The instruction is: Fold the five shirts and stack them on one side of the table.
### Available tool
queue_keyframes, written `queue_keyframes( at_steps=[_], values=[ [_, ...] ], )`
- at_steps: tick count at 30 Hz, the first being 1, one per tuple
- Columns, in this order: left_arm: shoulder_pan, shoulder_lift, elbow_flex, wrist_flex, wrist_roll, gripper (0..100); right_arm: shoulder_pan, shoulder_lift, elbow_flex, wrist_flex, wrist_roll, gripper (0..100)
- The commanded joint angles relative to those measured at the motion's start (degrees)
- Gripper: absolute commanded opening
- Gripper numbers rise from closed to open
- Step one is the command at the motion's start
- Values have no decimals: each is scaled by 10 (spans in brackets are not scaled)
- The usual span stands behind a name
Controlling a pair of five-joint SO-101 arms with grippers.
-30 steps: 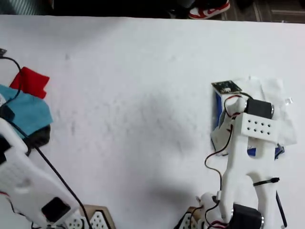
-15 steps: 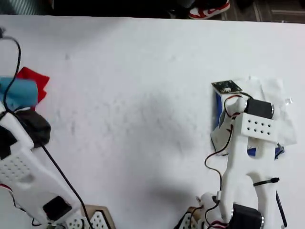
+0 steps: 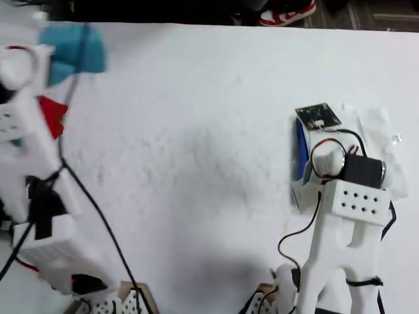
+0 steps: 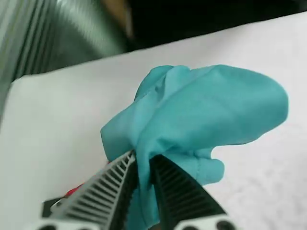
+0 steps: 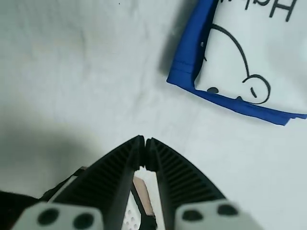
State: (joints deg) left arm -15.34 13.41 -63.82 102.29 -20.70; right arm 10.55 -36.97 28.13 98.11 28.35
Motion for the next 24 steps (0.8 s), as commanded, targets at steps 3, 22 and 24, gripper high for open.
queue_keyframes(
  at_steps=[3, 22, 24],
  values=[
    [164, -41, 46, 2, 50, 22, 1, -15, -2, 3, -4, 17],
    [254, -172, 295, 1, 34, 199, -5, -8, -1, 3, 1, 18],
    [179, -173, 295, 1, 35, 199, -23, 3, 1, 3, 1, 18]
  ],
)
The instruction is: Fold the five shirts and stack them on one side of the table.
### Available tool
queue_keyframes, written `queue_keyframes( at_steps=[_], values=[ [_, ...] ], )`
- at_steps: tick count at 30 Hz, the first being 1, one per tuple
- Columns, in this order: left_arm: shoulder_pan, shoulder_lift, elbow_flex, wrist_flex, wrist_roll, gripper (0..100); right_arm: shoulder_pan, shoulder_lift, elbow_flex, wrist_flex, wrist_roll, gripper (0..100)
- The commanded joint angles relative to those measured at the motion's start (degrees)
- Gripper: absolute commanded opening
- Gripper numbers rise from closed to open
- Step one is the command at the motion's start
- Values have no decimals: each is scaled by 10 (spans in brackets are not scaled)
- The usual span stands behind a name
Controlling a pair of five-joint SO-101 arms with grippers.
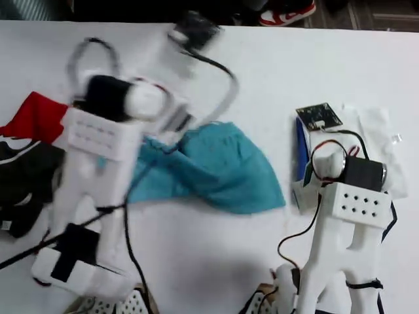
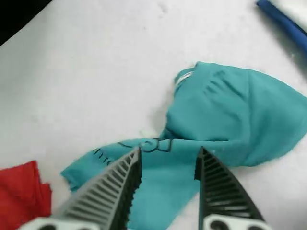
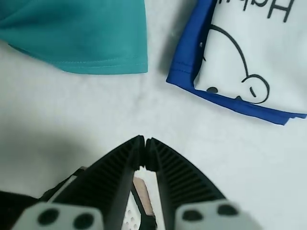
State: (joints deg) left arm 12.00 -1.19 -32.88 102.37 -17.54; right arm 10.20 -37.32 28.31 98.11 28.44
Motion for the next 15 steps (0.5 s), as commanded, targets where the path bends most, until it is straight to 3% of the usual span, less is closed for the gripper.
queue_keyframes(
  at_steps=[1, 8, 12, 15],
  values=[
    [-134, -26, -15, 0, 3, 199, -35, 17, 5, 3, 0, 18],
    [-375, -26, -14, 0, 1, 199, -131, 161, 27, -34, -4, 18],
    [-454, -26, -14, 0, 1, 199, -131, 243, 26, -87, -1, 39],
    [-484, -26, -14, 0, 1, 199, -132, 270, 22, -98, 0, 154]
  ],
)
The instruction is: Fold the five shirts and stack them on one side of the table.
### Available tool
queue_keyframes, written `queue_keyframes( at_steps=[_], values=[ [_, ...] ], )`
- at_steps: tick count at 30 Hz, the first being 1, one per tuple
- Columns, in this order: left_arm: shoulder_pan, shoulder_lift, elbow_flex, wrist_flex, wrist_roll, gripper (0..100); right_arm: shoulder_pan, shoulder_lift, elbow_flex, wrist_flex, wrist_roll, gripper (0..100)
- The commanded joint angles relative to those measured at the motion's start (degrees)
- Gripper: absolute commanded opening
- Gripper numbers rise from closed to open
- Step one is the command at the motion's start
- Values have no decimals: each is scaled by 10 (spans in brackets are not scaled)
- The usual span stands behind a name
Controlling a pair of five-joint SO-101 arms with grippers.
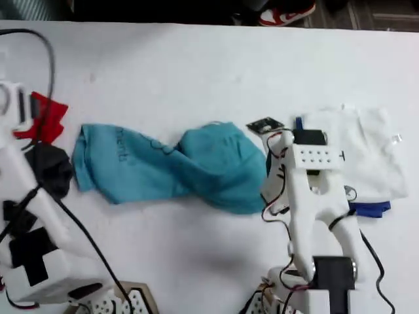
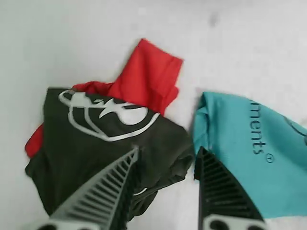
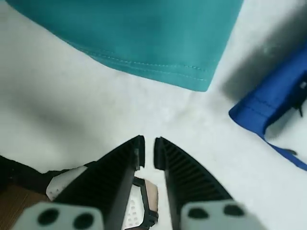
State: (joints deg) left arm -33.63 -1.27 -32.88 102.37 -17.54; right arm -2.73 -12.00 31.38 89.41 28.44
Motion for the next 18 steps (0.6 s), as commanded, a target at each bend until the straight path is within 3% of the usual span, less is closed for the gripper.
queue_keyframes(
  at_steps=[1, 5, 18],
  values=[
    [-35, -25, -14, 0, 1, 199, -5, 22, -16, -8, 0, 204],
    [-44, -25, -14, 0, 1, 199, -36, 44, -37, -6, 27, 349],
    [-44, -27, -15, 0, 1, 199, -50, 206, -160, -16, 50, 326]
  ],
)
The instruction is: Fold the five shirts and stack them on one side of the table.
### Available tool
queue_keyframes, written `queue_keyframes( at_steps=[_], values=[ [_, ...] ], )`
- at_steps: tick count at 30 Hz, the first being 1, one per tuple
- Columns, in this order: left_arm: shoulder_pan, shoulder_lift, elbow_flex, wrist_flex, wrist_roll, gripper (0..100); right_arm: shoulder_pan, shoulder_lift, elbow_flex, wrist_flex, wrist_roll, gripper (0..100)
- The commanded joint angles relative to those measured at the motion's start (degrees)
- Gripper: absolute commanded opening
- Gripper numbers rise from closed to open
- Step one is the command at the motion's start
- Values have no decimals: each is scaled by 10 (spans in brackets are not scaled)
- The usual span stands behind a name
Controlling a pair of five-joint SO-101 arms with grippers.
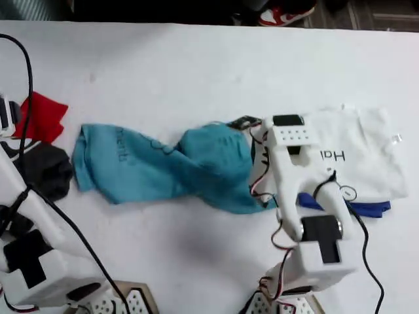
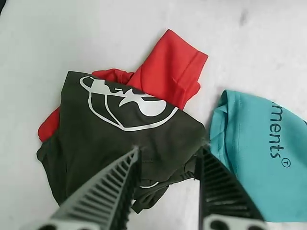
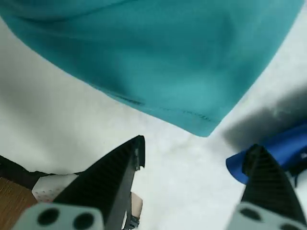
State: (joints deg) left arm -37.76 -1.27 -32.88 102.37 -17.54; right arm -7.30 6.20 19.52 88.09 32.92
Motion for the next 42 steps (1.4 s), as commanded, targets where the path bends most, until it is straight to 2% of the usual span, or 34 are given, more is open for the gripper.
queue_keyframes(
  at_steps=[1, 9, 13, 18, 22, 23, 29, 35, 42],
  values=[
    [-3, -26, -15, 0, 1, 199, -3, 42, -49, -5, 5, 326],
    [-3, -25, -15, -1, 1, 199, -65, 117, -61, -6, 2, 326],
    [-3, -25, -15, -1, 1, 199, -71, 153, -62, -29, -13, 308],
    [-3, -25, -15, -1, 1, 199, -57, 192, -63, -57, -34, 158],
    [-3, -25, -15, -1, 1, 199, -72, 189, -64, -50, -34, 19],
    [-3, -25, -15, -1, 1, 199, -76, 183, -68, -36, -34, 16],
    [-3, -25, -15, -1, -7, 199, -78, 81, -149, 101, -33, 19],
    [0, -25, -3, 0, -55, 199, -73, -102, -189, 104, -28, 19],
    [65, -29, 182, 0, -210, 202, -68, -247, -245, 104, -33, 19]
  ],
)
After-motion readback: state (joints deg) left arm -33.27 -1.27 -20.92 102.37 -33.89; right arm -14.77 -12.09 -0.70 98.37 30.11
